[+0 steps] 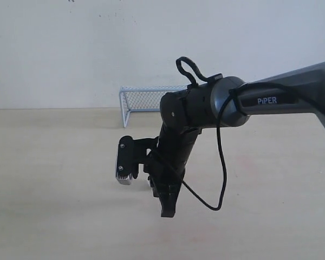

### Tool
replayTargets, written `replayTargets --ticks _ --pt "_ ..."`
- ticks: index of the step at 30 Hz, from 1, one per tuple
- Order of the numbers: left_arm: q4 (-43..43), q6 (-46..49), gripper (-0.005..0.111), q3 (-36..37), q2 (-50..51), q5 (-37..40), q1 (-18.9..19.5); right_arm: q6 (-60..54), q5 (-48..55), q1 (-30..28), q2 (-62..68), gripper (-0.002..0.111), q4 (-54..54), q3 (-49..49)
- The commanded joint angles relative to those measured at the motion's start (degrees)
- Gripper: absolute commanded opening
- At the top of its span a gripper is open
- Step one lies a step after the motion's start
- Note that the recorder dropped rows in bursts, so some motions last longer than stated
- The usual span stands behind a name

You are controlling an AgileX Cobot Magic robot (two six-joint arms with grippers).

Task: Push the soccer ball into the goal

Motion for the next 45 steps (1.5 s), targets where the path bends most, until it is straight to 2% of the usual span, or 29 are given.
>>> replayTargets --ticks 1,13,19,24,34,45 --pt "0.1 0.2 0.004 0.2 -0.2 -0.6 -0.3 -1.6 0.3 -0.1 0.6 0.000 1.9 -0.2" --pt "0.1 0.2 0.004 0.2 -0.2 -0.6 -0.3 -3.5 4.9 -0.1 1.6 0.000 2.9 -0.2" --pt "0.1 0.2 0.004 0.2 -0.2 -0.6 -0.3 -9.7 8.3 -0.1 1.6 0.000 8.9 -0.2" --pt "0.1 0.2 0.004 0.2 -0.2 -0.6 -0.3 -10.1 8.8 -0.1 1.6 0.000 8.8 -0.5" --pt "0.1 0.2 0.004 0.2 -0.2 -0.6 -0.3 -8.9 14.5 -0.1 1.6 0.000 9.3 -6.3" --pt "0.1 0.2 0.004 0.2 -0.2 -0.6 -0.3 -6.8 10.7 -0.9 3.5 0.000 6.8 -6.3"
